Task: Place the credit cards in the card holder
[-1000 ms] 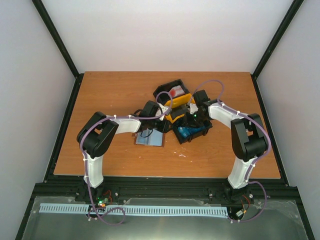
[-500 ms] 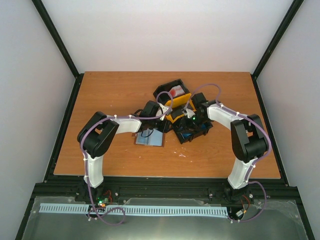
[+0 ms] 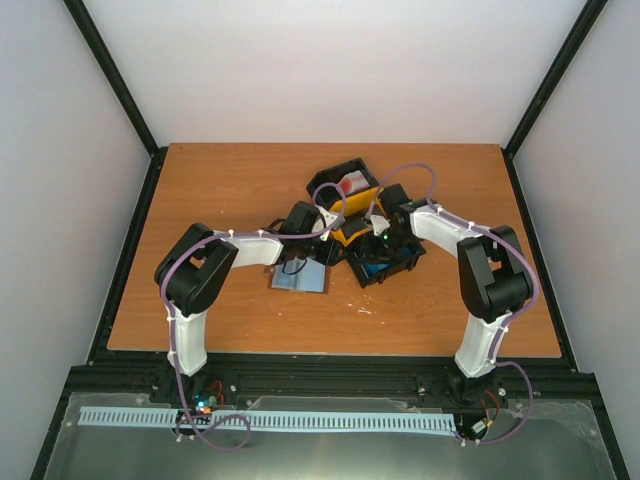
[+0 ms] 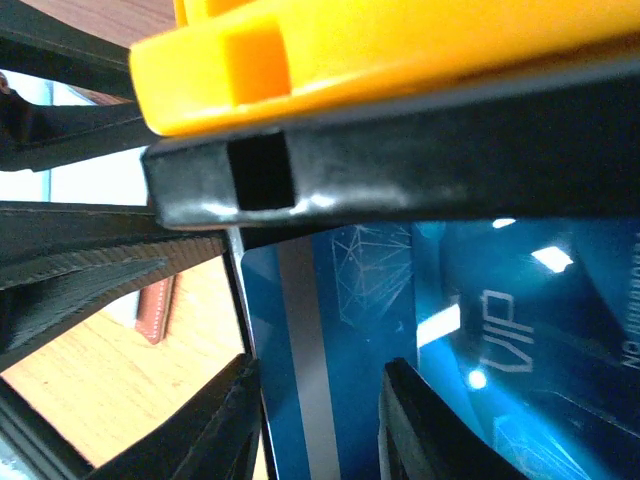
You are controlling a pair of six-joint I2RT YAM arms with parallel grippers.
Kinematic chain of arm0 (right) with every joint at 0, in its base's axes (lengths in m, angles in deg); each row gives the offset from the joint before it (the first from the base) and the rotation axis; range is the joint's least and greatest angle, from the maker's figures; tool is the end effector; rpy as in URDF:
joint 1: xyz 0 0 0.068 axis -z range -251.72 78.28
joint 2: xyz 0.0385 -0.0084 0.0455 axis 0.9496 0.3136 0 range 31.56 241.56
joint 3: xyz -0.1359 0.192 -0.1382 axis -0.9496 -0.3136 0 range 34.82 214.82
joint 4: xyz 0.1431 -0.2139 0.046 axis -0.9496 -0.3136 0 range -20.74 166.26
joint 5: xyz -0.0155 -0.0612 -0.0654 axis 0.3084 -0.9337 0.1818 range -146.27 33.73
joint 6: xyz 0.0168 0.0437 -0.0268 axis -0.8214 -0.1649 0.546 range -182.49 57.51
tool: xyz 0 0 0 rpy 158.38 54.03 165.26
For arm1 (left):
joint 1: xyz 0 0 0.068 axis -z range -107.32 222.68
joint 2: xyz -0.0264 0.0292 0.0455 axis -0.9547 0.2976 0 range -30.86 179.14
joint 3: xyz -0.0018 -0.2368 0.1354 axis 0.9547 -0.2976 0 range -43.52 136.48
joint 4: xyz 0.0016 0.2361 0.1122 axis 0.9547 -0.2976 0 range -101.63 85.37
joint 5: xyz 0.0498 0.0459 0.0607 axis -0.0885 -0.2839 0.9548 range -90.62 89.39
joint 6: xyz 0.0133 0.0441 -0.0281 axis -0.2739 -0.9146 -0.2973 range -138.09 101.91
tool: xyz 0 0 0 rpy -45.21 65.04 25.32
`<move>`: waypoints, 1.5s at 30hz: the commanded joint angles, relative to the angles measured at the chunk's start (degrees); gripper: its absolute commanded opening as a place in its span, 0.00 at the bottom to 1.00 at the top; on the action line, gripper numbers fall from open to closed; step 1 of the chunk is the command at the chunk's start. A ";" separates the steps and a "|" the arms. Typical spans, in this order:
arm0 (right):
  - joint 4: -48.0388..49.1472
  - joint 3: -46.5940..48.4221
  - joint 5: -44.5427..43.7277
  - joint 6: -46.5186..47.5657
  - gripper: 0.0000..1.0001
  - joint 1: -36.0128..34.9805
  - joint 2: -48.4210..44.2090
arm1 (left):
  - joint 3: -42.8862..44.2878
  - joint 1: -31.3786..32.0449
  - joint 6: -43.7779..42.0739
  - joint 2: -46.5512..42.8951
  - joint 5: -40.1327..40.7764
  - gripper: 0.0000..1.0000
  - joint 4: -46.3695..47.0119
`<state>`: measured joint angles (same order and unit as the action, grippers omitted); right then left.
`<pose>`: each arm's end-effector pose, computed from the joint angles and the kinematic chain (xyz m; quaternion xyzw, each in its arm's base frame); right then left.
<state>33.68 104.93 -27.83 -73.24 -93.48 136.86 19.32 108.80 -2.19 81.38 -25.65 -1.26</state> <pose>0.3158 0.1443 0.1731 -0.1185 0.9569 0.2634 0.0308 0.3132 -0.2471 0.1343 0.2388 0.8769 -0.3409 0.2404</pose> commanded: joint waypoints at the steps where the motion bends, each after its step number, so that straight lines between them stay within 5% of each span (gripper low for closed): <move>1: -2.18 1.60 -6.13 2.21 0.32 -1.55 1.53 | 1.66 0.35 -0.69 1.40 1.54 0.42 0.19; 7: -0.98 0.85 -8.58 0.82 0.23 -1.71 -0.39 | 1.57 0.33 -0.96 1.23 1.56 0.42 0.00; 13: -0.83 0.83 -4.65 1.78 0.42 -1.71 0.18 | 1.75 0.36 -1.05 1.36 1.39 0.41 0.05; 20: -0.83 1.33 -5.23 2.05 0.44 -1.68 1.91 | 1.67 0.35 -0.80 1.39 1.40 0.41 0.02; 35: -0.11 -0.35 -9.80 -0.99 0.28 0.40 -1.43 | 1.49 0.36 -0.21 1.42 1.98 0.41 0.10; 45: 0.48 -1.29 -9.12 -1.29 0.25 1.89 -2.62 | 1.65 0.36 -0.08 1.42 1.98 0.41 0.14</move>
<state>33.63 104.60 -34.80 -73.94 -92.65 135.88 19.43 108.80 -2.17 81.91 -24.14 -1.50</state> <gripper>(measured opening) 0.257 0.414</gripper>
